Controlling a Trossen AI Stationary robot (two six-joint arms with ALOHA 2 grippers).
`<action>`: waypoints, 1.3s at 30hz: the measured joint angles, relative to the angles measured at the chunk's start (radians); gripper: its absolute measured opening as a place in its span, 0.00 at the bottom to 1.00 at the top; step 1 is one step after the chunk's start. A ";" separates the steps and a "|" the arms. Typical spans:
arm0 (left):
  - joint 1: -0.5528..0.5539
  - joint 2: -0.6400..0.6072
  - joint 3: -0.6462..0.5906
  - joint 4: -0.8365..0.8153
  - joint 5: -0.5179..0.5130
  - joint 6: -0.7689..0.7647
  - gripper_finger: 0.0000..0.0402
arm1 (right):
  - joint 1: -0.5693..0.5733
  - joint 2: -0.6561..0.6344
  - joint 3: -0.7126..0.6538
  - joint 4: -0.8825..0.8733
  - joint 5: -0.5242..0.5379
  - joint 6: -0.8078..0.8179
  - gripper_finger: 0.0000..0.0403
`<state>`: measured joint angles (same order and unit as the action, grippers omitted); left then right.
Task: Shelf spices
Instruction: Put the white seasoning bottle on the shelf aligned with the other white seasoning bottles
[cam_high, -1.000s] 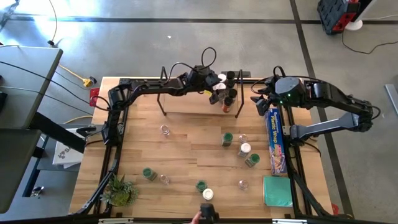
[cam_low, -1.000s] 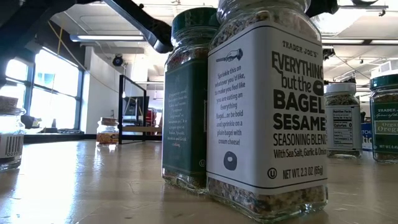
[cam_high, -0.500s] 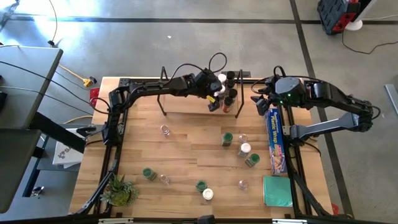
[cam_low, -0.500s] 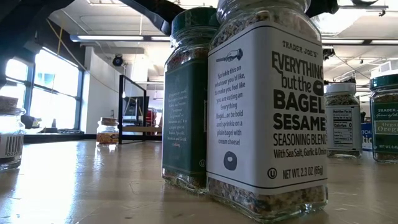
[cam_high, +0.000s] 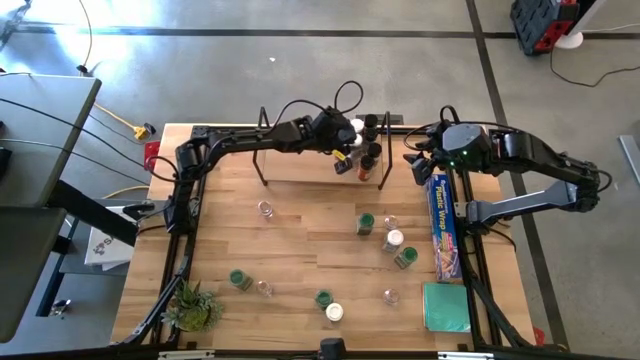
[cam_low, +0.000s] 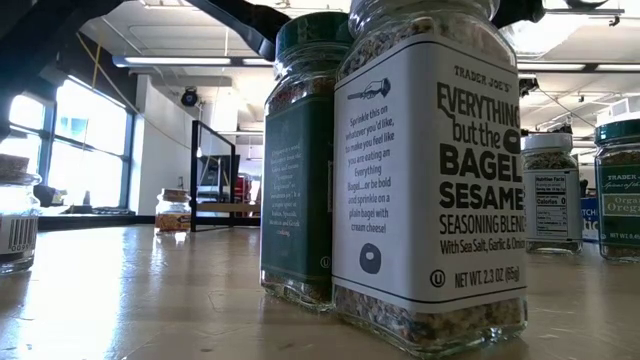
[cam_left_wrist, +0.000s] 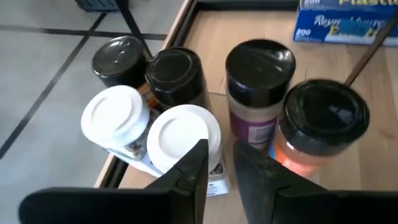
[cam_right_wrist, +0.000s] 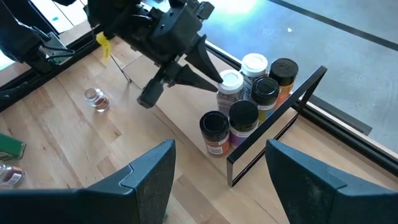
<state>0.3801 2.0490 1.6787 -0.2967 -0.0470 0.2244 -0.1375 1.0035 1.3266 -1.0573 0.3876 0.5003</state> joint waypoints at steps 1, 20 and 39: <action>0.000 -0.001 0.000 -0.001 -0.005 0.014 0.17 | 0.000 0.000 0.000 0.000 0.000 0.000 0.60; -0.031 -0.001 0.135 -0.239 0.071 -0.110 0.15 | 0.000 0.000 0.000 0.000 -0.001 -0.008 0.60; 0.000 0.113 0.134 -0.181 -0.062 -0.118 0.01 | 0.000 0.000 0.000 -0.004 -0.002 -0.003 0.60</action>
<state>0.3804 2.1618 1.8122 -0.4776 -0.1089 0.1064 -0.1375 1.0033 1.3270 -1.0613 0.3857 0.4969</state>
